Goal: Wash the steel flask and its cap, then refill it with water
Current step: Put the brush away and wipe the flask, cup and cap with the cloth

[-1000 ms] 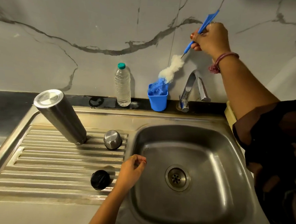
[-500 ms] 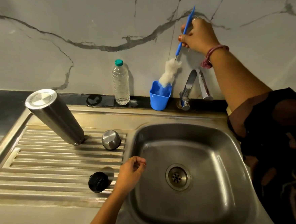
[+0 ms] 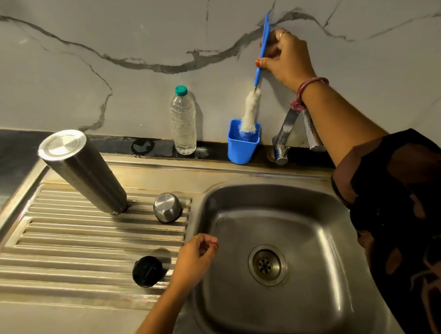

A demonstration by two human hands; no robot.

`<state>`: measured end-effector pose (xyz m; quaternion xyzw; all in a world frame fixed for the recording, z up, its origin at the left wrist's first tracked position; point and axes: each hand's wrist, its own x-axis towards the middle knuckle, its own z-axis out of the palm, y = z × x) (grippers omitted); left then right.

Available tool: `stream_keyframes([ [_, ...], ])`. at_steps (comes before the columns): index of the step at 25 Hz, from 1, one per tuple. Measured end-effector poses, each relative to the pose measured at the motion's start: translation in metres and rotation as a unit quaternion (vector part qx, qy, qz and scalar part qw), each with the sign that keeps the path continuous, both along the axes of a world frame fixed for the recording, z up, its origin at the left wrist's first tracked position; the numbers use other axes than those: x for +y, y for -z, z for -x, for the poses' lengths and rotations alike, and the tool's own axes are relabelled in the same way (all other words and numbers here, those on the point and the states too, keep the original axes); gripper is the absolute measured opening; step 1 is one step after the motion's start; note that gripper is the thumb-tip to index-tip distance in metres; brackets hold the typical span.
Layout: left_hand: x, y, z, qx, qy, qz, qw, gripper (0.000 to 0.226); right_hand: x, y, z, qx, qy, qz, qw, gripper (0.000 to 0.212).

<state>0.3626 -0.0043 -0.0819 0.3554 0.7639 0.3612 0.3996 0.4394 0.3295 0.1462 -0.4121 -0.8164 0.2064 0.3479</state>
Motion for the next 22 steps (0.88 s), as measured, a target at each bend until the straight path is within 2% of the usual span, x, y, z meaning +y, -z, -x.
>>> stream_keyframes([
  [5, -0.001, -0.001, 0.0, 0.002, 0.004, 0.002, 1.0, 0.01, -0.002, 0.002, -0.001, 0.002, 0.014, 0.015, 1.0, 0.047],
  [22, -0.006, -0.002, -0.006, 0.007, 0.01, 0.001, 1.0, 0.01, -0.013, 0.015, -0.007, -0.028, 0.046, 0.052, 0.997, 0.044],
])
